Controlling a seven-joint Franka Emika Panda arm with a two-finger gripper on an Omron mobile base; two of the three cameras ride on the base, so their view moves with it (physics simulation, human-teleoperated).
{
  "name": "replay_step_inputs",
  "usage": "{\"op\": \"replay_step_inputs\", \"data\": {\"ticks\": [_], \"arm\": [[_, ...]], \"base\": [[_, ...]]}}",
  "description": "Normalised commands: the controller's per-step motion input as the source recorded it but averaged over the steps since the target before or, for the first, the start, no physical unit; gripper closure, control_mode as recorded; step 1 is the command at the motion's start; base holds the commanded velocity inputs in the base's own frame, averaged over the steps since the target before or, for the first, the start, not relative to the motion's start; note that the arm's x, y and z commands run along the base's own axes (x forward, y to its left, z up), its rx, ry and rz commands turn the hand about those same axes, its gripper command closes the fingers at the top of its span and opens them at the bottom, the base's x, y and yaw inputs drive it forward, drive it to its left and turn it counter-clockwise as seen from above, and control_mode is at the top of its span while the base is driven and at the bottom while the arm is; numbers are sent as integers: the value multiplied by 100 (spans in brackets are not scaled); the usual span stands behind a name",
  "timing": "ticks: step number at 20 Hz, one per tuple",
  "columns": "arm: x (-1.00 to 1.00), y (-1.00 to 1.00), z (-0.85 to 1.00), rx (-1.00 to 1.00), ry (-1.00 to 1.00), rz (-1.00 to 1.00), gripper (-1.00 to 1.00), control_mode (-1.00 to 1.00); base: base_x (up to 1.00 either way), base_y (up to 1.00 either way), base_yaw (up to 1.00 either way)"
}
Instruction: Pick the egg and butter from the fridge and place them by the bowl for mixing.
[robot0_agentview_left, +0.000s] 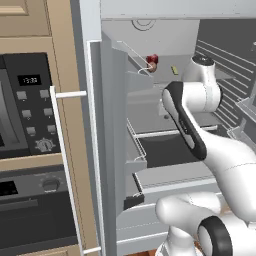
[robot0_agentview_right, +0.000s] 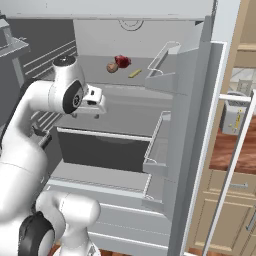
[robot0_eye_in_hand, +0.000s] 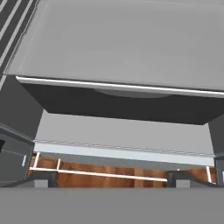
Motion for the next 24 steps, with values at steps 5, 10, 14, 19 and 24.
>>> {"op": "replay_step_inputs", "data": {"ticks": [5,10,14,19,24], "arm": [[-5,0,22,0,-37,0,-100,-100],[0,0,40,0,-26,0,-100,-100],[1,0,56,0,-10,-2,-100,-100],[1,0,64,0,0,-1,-100,-100],[0,0,64,0,0,0,-100,-100]], "base": [[0,0,0],[0,0,0],[0,0,0],[0,0,0],[0,0,0]]}}
